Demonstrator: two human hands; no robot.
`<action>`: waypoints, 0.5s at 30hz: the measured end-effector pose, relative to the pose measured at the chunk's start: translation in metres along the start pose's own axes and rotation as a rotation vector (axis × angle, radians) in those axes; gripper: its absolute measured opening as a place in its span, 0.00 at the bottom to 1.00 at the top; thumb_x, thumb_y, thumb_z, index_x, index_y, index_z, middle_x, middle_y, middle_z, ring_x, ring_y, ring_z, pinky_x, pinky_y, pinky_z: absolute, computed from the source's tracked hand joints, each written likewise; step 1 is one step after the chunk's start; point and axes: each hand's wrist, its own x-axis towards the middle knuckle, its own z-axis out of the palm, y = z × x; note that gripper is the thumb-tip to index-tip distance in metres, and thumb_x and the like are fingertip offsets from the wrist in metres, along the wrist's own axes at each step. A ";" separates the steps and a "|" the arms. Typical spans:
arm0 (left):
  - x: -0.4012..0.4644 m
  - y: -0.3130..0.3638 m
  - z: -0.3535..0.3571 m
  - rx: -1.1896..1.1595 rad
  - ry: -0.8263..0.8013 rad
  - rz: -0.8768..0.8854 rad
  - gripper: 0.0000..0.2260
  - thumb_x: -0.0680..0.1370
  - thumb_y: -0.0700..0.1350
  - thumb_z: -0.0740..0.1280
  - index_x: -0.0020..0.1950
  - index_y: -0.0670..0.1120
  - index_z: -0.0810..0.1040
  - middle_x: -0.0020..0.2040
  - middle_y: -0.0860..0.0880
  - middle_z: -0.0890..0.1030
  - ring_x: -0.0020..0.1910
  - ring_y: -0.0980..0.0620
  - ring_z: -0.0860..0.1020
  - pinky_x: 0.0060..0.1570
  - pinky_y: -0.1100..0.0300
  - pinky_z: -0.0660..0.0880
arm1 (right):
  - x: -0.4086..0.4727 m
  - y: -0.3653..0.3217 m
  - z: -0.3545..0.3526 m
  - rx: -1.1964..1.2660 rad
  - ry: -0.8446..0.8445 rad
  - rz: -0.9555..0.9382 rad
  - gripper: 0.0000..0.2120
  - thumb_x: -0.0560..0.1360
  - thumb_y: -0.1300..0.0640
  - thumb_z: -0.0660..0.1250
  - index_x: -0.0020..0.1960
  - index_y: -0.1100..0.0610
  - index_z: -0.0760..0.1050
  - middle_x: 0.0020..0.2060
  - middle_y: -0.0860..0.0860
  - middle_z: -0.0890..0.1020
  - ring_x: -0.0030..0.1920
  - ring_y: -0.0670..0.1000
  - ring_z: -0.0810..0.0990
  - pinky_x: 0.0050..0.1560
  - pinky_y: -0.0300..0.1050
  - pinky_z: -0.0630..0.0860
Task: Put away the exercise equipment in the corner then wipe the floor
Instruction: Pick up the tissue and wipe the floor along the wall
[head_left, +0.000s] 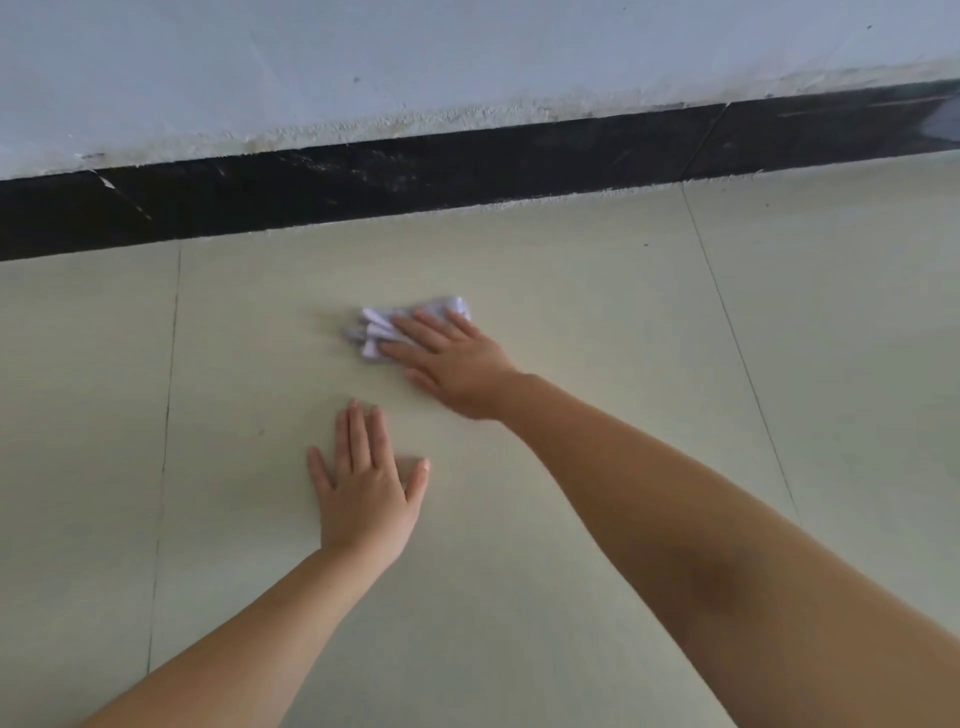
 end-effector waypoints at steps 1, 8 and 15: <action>0.001 0.001 -0.001 -0.002 0.010 -0.005 0.36 0.74 0.61 0.49 0.74 0.38 0.62 0.75 0.38 0.61 0.75 0.42 0.59 0.67 0.34 0.57 | -0.007 0.031 -0.006 0.031 0.052 0.133 0.23 0.83 0.49 0.48 0.77 0.44 0.50 0.78 0.49 0.51 0.77 0.51 0.48 0.74 0.49 0.39; 0.028 0.021 -0.024 -0.043 0.028 0.060 0.29 0.79 0.57 0.53 0.78 0.49 0.51 0.79 0.46 0.45 0.77 0.47 0.45 0.70 0.36 0.43 | -0.104 0.189 -0.043 0.252 0.282 1.272 0.24 0.81 0.50 0.45 0.77 0.48 0.51 0.78 0.54 0.50 0.77 0.56 0.46 0.74 0.60 0.40; 0.037 0.049 -0.024 -0.244 -0.011 -0.214 0.38 0.77 0.62 0.58 0.78 0.48 0.42 0.78 0.47 0.42 0.77 0.48 0.42 0.70 0.34 0.43 | -0.012 0.047 -0.010 0.130 0.180 0.553 0.23 0.82 0.51 0.49 0.77 0.48 0.55 0.77 0.53 0.53 0.77 0.56 0.47 0.74 0.57 0.38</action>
